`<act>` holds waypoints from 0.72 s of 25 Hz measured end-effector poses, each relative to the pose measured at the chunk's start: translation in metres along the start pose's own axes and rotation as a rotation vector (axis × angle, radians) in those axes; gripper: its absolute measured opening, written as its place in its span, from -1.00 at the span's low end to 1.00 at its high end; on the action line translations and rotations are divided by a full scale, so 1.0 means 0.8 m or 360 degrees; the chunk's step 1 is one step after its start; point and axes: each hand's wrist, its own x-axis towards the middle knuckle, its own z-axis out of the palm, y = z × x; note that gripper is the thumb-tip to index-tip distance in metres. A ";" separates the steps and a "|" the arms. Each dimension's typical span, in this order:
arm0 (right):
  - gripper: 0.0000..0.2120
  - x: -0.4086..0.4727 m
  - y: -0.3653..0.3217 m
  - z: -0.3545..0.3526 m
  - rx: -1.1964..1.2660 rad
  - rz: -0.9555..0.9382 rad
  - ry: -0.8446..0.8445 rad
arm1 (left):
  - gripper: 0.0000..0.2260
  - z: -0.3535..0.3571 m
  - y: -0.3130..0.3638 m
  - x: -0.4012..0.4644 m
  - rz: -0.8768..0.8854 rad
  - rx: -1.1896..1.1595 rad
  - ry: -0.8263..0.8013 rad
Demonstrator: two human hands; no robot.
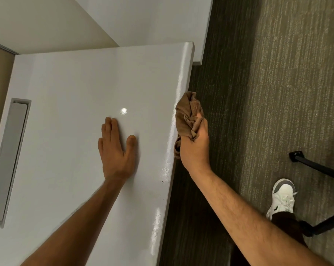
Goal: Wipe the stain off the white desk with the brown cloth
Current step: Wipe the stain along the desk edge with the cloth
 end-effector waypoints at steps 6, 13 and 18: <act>-0.51 -0.103 0.033 -0.012 -0.0147 0.0143 -0.0094 | -0.28 0.000 -0.001 0.001 0.0029 0.0121 -0.0058; -0.67 -0.153 0.034 -0.038 0.0248 0.0482 -0.0110 | -0.30 0.000 -0.003 0.000 0.0019 0.0131 -0.0058; -0.64 -0.043 0.008 -0.045 0.0244 0.0249 0.0091 | -0.29 0.000 -0.003 0.001 0.0022 0.0123 -0.0056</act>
